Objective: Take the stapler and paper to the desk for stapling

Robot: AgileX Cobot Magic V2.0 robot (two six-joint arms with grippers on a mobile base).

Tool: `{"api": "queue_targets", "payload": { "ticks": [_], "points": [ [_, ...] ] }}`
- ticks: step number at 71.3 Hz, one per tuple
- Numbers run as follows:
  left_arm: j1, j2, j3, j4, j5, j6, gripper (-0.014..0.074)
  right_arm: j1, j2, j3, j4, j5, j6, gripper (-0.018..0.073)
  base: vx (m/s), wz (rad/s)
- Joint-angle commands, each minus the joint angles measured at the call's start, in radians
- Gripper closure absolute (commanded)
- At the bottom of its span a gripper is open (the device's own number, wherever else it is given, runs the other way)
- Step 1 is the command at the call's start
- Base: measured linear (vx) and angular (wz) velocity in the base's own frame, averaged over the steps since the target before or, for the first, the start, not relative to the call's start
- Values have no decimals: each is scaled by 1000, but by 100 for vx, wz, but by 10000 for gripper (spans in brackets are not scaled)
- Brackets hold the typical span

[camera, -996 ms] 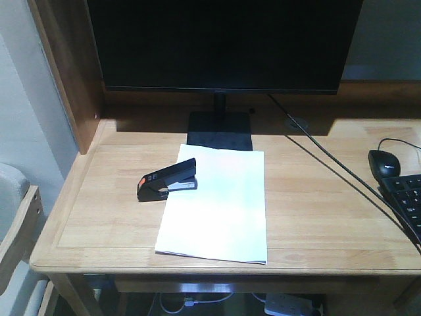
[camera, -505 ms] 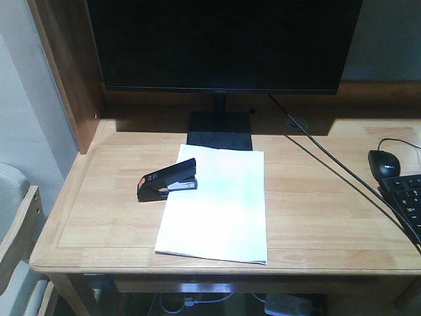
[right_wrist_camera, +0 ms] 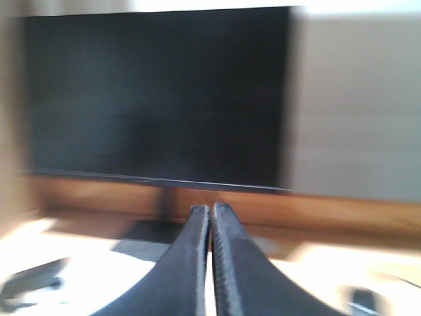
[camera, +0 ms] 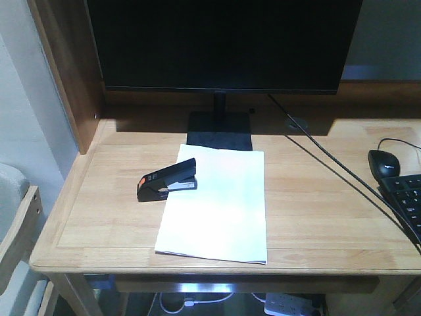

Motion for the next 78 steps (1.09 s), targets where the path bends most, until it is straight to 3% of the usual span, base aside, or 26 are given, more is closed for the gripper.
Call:
{"api": "queue_targets", "payload": {
  "ticks": [1,10,16,23,35,50,62,78],
  "points": [
    [0,-15,11,-2,-70,-8,603,-2,6,-27,283,78,-394,569,0,0],
    [0,-15,11,-2,-70,-8,603,-3,6,-28,745,105,-984,569,0,0],
    [0,-15,11,-2,-70,-8,603,-30,6,-28,912,110,-1184,569,0,0],
    [0,-15,11,-2,-70,-8,603,-112,6,-28,979,94,-1198,569,0,0],
    [0,-15,11,-2,-70,-8,603,-226,6,-28,986,35,-1197,569,0,0],
    [0,-15,11,-2,-70,-8,603,-261,6,-13,1008,-19,-1193,569,0,0],
    [0,-15,11,-2,-70,-8,603,-261,-6,38,1247,-81,-1395,569,0,0],
    [0,-15,11,-2,-70,-8,603,-220,-166,184,1460,-197,-1536,569,0,0]
  ]
}}
